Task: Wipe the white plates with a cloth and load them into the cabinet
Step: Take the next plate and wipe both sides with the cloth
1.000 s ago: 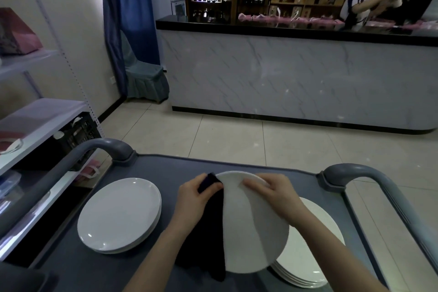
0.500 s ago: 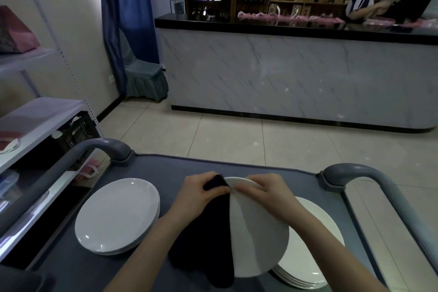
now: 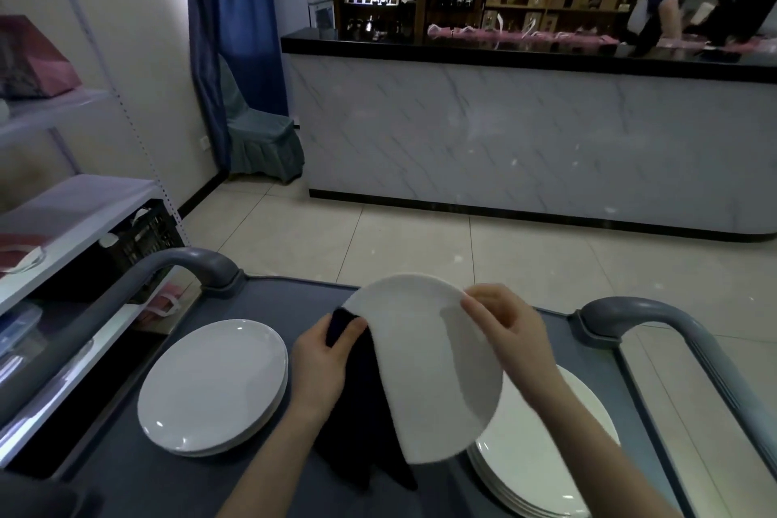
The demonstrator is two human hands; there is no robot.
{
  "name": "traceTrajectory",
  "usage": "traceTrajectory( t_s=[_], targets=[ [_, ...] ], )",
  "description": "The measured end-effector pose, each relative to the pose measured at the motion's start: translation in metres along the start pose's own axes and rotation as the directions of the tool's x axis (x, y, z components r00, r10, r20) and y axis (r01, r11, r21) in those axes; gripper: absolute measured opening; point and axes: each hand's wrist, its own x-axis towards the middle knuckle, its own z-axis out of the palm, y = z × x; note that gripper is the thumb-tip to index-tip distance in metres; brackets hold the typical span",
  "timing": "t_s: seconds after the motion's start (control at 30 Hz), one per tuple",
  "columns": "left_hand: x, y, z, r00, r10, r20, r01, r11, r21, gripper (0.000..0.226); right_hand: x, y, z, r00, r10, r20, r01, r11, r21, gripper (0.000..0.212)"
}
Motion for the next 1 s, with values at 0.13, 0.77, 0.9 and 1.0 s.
traceTrajectory(
  t_s=[0.13,0.77,0.9,1.0],
  targets=[
    [0.004,0.010,0.010,0.939,0.189,0.287,-0.243,0.956,0.163,0.023,0.015,-0.014,0.006,0.905,0.016,0.425,0.154,0.920,-0.361,0.013],
    [0.006,0.004,0.006,0.937,0.148,0.316,-0.205,0.967,0.153,0.022,-0.008,0.008,0.009,0.970,0.046,0.238,0.005,0.978,-0.211,0.028],
    [0.012,0.008,0.009,0.941,0.130,0.313,-0.173,0.979,0.112,0.017,-0.005,0.006,0.009,0.982,0.022,0.186,0.012,0.983,-0.181,0.033],
    [0.004,-0.004,0.008,0.992,-0.024,0.121,0.031,0.998,-0.056,0.011,-0.011,0.013,0.014,0.987,0.129,-0.098,-0.118,0.987,0.113,0.037]
  ],
)
